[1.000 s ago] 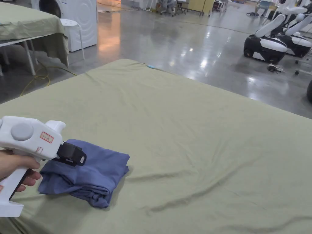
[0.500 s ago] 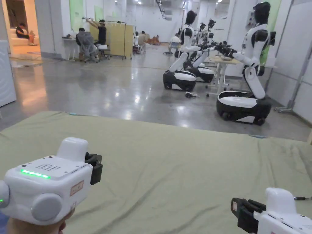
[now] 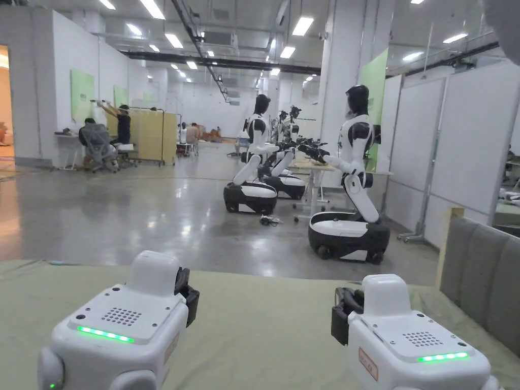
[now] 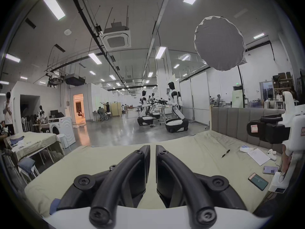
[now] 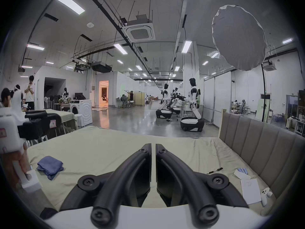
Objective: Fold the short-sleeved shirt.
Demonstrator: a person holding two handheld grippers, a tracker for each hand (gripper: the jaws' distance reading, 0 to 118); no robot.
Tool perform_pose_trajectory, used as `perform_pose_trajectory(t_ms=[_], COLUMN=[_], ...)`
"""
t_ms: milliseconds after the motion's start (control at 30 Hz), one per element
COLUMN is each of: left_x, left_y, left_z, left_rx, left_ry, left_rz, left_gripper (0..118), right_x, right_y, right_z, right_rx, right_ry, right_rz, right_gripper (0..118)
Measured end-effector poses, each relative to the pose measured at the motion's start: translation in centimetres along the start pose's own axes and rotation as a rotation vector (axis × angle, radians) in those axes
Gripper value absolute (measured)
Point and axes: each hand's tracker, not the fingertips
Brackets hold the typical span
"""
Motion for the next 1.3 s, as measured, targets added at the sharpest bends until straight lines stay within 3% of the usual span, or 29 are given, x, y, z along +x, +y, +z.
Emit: perform_pose_trajectory(t_ms=[267, 333, 433, 467, 500, 600, 833, 1067, 1200, 1300], left_x=[-0.9, -1.3, -2.0, -2.2, -2.4, -2.6, -3.4, -3.1, -2.9, -2.8], left_y=[0.3, 0.1, -0.3, -0.3, -0.4, -0.5, -0.8, -1.0, -1.4, -1.7], left_z=[0.2, 0.3, 0.6, 0.7, 0.7, 0.7, 0.7, 0.8, 0.7, 0.7], left_rx=[-0.004, -0.001, 0.033, 0.037, 0.04, 0.043, 0.071, 0.05, 0.035, 0.028], left_ry=[0.011, 0.017, 0.024, 0.031, 0.036, 0.047, 0.06, 0.07, 0.073, 0.078], left_rz=[-0.029, -0.027, 0.022, 0.023, 0.025, 0.018, 0.107, 0.082, 0.07, 0.071], left_gripper=[9, 12, 56, 67, 78, 81, 81, 81, 81, 81], right_x=[-0.1, -0.2, -0.3, -0.4, -0.5, -0.7, -1.1, -1.2, -1.3, -1.5], right_y=[-1.2, -1.2, -1.1, -1.1, -1.0, -1.2, -1.0, -0.6, -0.4, -0.2], right_z=[-0.7, -0.7, -0.8, -0.9, -1.1, -1.2, -0.6, -0.4, -0.2, 0.3], right_rx=[-0.021, -0.018, -0.027, -0.034, -0.045, -0.059, -0.025, -0.032, -0.071, -0.05], right_ry=[-0.001, -0.003, 0.0, 0.0, 0.002, 0.023, 0.039, -0.004, 0.105, 0.095], right_rz=[-0.041, -0.037, -0.036, -0.032, -0.028, -0.019, -0.056, -0.103, -0.14, -0.175], right_gripper=[7, 13, 44, 58, 80, 117, 118, 118, 118, 118])
